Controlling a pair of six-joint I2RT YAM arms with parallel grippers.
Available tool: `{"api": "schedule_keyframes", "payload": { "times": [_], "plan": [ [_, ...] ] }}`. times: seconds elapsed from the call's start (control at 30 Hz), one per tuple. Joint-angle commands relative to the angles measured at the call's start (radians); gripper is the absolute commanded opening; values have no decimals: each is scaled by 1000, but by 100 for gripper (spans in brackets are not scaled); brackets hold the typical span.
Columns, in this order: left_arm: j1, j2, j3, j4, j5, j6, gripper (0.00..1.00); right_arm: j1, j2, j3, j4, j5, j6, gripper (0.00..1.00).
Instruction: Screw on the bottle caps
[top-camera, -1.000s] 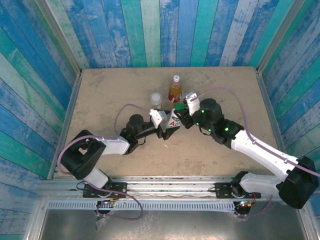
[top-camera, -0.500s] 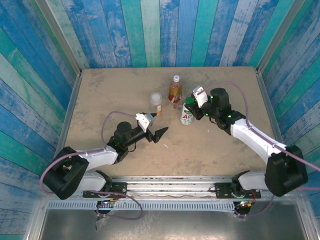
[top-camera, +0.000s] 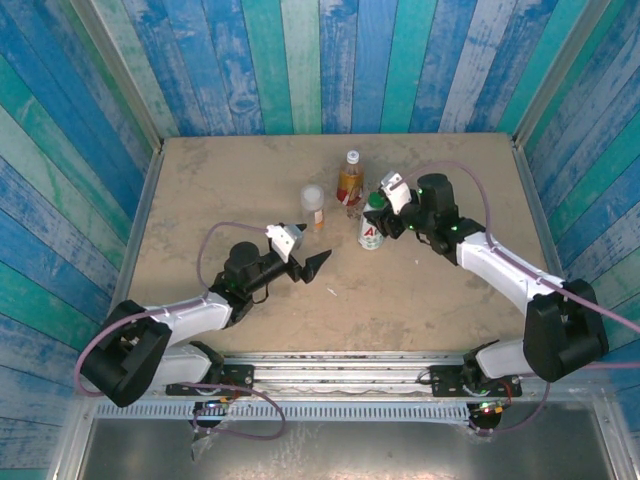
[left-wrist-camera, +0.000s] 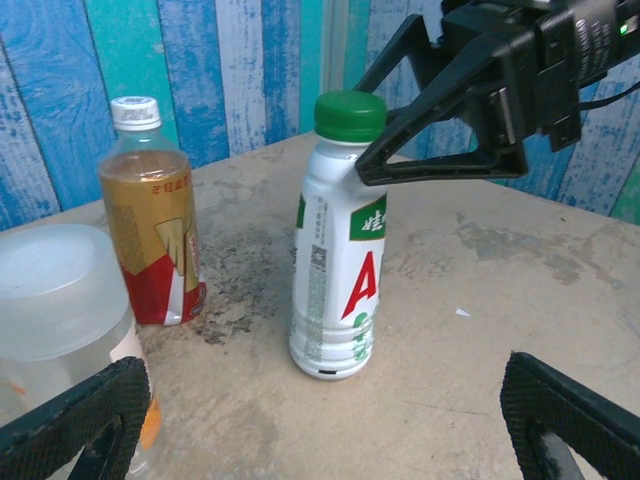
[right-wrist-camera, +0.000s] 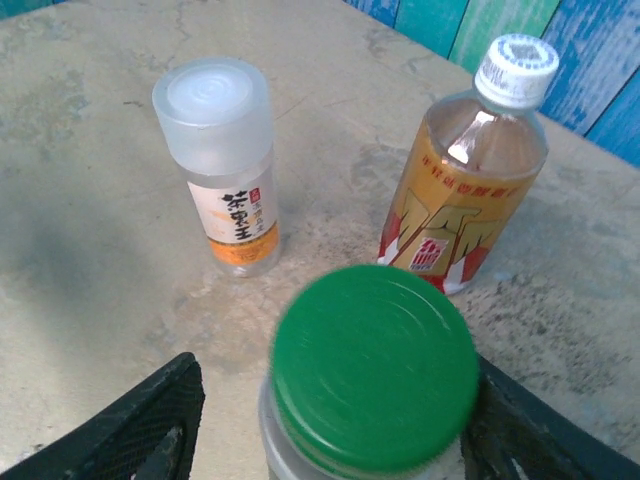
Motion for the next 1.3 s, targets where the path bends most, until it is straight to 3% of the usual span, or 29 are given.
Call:
{"api": "schedule_keyframes", "payload": {
  "times": [0.0, 0.17, 0.37, 0.5, 0.73, 0.8, 0.87, 1.1, 1.17, 1.2, 1.27],
  "plan": [
    [13, -46, 4, -29, -58, 15, 94, -12, -41, 52, -3, -2, 8, 74],
    [43, -92, 24, -100, -140, 68, 94, -47, -126, 32, 22, -4, 50, 86],
    [230, -123, 54, -106, -220, 108, 94, -155, -257, -142, 190, 240, 176, 98],
    [305, -130, 40, -118, -430, 133, 94, -241, -326, -280, 266, 367, 232, 100],
    [368, -55, -79, 62, -625, 107, 94, -280, -286, -506, 476, 514, 259, 100],
    [380, 1, -113, 189, -625, 110, 94, -289, -243, -532, 536, 527, 244, 100],
    [408, 51, -74, 131, -577, 87, 94, -302, -189, -548, 600, 533, 231, 100],
    [515, 284, -64, 315, -488, 15, 94, -352, 29, -560, 826, 476, 233, 100],
    [537, 262, -26, 197, -446, -11, 94, -354, 123, -556, 911, 478, 244, 100],
    [548, 275, -31, 231, -433, -14, 93, -354, 147, -555, 947, 462, 235, 100],
    [547, 268, -28, 218, -439, -15, 94, -355, 117, -519, 839, 452, 228, 100]
  ]
}}
